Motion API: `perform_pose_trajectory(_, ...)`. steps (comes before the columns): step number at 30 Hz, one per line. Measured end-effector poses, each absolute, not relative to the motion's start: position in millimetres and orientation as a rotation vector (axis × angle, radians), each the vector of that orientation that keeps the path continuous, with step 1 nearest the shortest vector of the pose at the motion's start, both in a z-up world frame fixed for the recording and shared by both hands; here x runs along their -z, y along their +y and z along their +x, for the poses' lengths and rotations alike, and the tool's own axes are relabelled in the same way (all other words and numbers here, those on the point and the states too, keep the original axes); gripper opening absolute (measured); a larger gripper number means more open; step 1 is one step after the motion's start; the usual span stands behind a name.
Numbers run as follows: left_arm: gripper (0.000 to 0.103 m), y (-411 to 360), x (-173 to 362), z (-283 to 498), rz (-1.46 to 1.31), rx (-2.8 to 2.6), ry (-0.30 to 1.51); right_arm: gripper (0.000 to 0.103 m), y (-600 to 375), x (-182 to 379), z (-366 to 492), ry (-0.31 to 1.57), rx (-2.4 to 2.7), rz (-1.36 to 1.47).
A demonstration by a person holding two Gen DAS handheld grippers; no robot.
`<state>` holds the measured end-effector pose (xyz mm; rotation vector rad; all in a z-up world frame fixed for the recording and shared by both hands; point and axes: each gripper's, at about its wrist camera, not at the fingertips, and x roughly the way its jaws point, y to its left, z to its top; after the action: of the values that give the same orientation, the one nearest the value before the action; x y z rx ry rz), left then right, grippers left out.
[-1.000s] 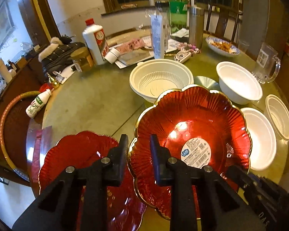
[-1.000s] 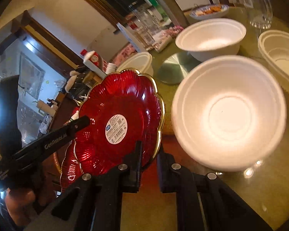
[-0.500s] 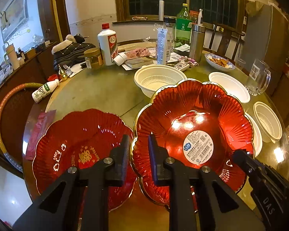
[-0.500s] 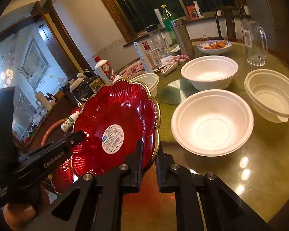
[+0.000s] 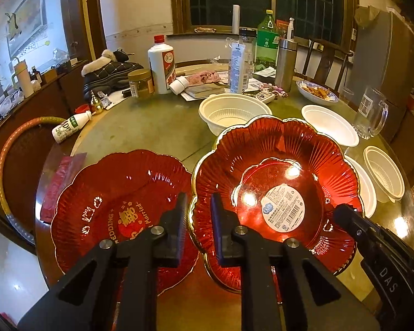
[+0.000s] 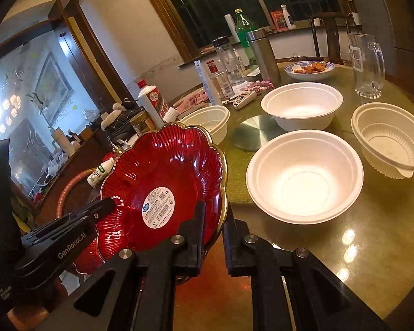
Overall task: Organize plates and bowls
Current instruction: 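Carry the red stickered plate and lower it into the large red bowl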
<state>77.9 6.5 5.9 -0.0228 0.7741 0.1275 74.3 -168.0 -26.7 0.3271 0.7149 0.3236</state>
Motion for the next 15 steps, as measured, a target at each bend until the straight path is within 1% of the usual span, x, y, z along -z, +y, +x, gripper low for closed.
perform_pose_trajectory(15,0.014,20,-10,68,-0.047,-0.153,0.760,0.011,-156,21,73,0.704,-0.346,0.298)
